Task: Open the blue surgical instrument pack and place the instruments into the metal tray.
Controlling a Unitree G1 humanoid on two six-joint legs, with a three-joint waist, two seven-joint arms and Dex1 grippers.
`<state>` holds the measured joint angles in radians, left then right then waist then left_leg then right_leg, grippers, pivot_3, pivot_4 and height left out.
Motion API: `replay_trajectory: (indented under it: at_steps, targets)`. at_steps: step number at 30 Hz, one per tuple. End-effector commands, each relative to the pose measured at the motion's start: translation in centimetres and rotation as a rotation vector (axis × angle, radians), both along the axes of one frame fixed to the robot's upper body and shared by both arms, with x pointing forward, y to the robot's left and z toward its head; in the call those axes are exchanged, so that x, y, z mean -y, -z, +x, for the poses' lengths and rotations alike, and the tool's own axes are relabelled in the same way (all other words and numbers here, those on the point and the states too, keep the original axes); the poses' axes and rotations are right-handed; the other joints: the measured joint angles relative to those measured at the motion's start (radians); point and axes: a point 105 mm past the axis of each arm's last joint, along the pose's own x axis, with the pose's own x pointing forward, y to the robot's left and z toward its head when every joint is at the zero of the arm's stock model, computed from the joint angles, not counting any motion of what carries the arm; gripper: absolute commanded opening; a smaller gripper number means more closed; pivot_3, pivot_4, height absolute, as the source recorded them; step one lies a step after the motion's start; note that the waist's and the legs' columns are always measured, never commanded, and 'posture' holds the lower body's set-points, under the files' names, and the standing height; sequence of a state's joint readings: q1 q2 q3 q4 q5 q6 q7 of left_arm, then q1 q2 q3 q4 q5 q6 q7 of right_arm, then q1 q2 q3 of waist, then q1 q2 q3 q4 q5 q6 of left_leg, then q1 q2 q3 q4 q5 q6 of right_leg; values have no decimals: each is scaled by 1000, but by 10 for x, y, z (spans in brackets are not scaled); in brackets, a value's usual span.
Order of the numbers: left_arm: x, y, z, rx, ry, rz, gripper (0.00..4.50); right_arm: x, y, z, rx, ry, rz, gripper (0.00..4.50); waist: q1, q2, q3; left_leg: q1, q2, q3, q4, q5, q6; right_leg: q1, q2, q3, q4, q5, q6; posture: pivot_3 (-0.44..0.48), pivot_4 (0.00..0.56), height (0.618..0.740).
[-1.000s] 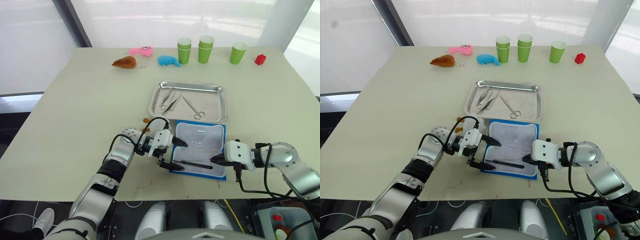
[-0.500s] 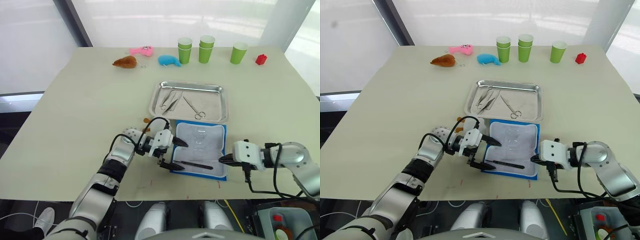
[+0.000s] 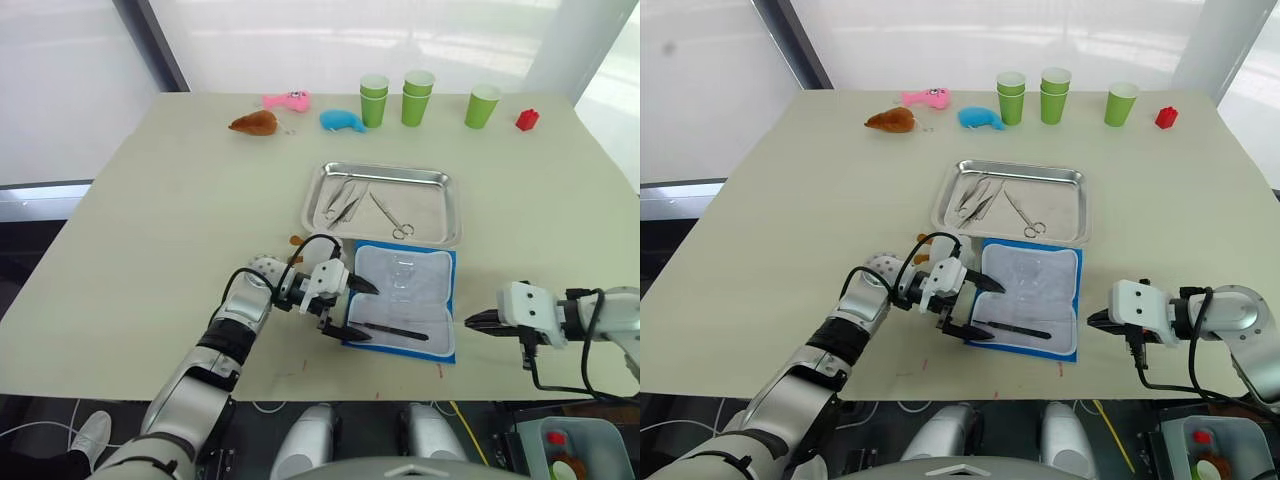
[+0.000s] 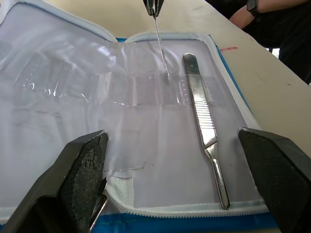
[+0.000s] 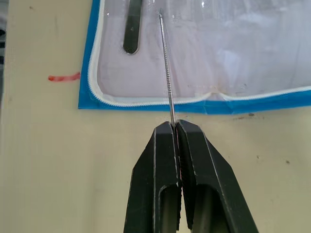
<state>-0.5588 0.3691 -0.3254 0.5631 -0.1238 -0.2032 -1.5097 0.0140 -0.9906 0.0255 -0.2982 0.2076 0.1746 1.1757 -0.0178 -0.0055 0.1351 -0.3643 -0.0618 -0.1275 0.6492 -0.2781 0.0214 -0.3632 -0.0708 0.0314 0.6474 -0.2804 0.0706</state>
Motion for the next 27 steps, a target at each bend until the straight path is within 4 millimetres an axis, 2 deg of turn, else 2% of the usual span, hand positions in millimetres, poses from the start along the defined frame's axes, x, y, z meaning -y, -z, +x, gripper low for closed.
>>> replay_trajectory:
  at_steps: [1, 9, 16, 23, 27]
  targets:
    - [-15, 44, -22, -167, 17, 145, 4500, 9, -16, -1, 48, -8, -18, 30, 1, 0, 0, 0, 0, 0, 0, 0, 0, 0, 0, 0, 0, 0, 0, 0, 150, 740]
    - [-14, 44, -22, -167, 18, 144, 4500, 33, -23, -5, 45, 34, -49, 30, 3, 0, 0, 0, 0, 0, 0, 0, 0, 0, 0, 0, -1, 0, 0, 0, 150, 740]
    - [-13, 45, -23, -169, 19, 142, 4500, 42, -28, -6, 26, 105, 27, 30, 4, 0, 0, 0, 0, 0, 0, 0, 0, 1, 0, 0, -1, 0, 0, 0, 150, 740]
    - [-12, 45, -23, -168, 15, 139, 4500, 38, -42, 2, 17, 192, 193, 30, 4, 0, 0, 0, 0, 0, 0, 0, 0, 1, 0, 0, -2, 0, 0, 0, 150, 740]
    - [-12, 45, -23, -168, 13, 138, 4500, 26, -58, 24, 49, 288, 347, 30, 4, 0, 0, 0, 0, 0, 0, 0, 0, 1, -1, 0, -2, 0, 0, 0, 150, 740]
